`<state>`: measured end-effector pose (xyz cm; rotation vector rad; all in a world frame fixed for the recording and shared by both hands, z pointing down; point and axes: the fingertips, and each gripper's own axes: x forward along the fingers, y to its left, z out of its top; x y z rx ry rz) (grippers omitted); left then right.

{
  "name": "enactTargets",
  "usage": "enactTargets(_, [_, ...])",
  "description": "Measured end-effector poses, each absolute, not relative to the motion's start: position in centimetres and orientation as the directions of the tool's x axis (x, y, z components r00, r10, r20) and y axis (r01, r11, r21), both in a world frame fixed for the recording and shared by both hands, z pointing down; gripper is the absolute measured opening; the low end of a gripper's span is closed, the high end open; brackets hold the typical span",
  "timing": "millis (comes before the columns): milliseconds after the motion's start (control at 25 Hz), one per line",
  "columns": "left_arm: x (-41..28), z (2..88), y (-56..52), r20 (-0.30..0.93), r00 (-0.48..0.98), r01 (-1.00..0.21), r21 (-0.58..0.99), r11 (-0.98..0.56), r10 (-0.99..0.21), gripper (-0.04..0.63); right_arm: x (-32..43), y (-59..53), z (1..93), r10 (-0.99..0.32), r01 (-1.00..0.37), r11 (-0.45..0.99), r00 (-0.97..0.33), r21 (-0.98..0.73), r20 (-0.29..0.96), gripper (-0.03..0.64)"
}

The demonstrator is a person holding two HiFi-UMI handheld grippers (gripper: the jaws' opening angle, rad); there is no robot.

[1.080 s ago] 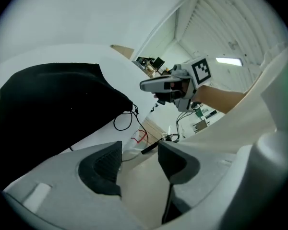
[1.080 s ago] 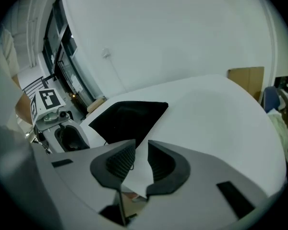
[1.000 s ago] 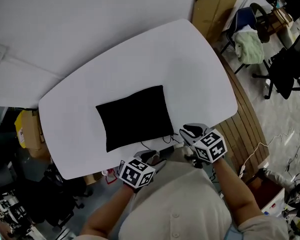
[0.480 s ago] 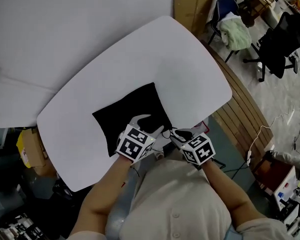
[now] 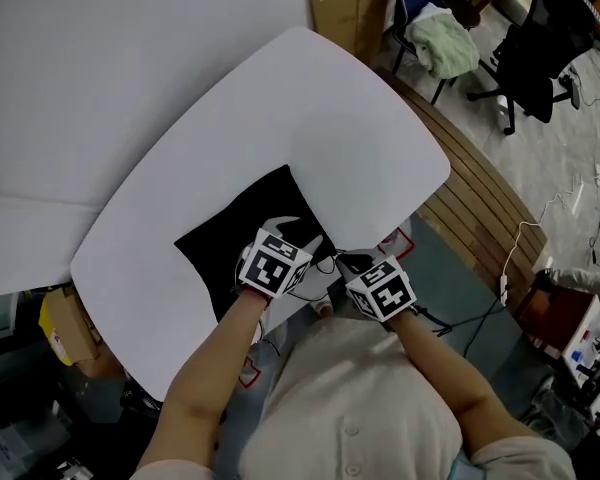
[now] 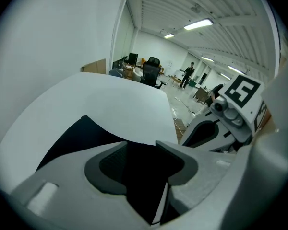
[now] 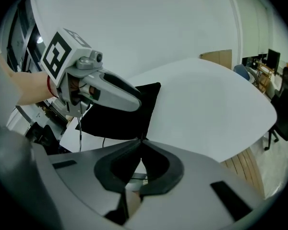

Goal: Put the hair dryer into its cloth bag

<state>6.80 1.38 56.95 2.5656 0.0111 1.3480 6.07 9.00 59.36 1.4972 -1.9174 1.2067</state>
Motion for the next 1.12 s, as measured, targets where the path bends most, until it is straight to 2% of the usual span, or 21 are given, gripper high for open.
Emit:
enactTargets(160, [7.4,58.6,1.5,0.842,0.527,-0.082,0.181,-0.980,0.111,0.175,6.7,10.0,59.1,-0.550,-0.921,0.046,-0.347,-0.387,0.759,0.020])
enactTargets(360, [7.3,59.6,0.8,0.885,0.464,-0.098,0.094,-0.991,0.038,0.100,7.2,12.1,59.1,-0.510,-0.929,0.095,-0.353,-0.357,0.785,0.018])
enactTargets(600, [7.4,60.1,1.1,0.901,0.434,-0.098,0.067,-0.993,0.018,0.097,8.2,15.4,59.4,-0.442,-0.939,0.161,-0.345,-0.305,0.828,0.017])
enactTargets(1120, [7.8,61.2,1.4,0.906,0.423,-0.140,0.087,-0.986,0.020,0.071,10.9,21.9,60.8,-0.330,-0.960,0.154,-0.273,-0.234,0.903,0.017])
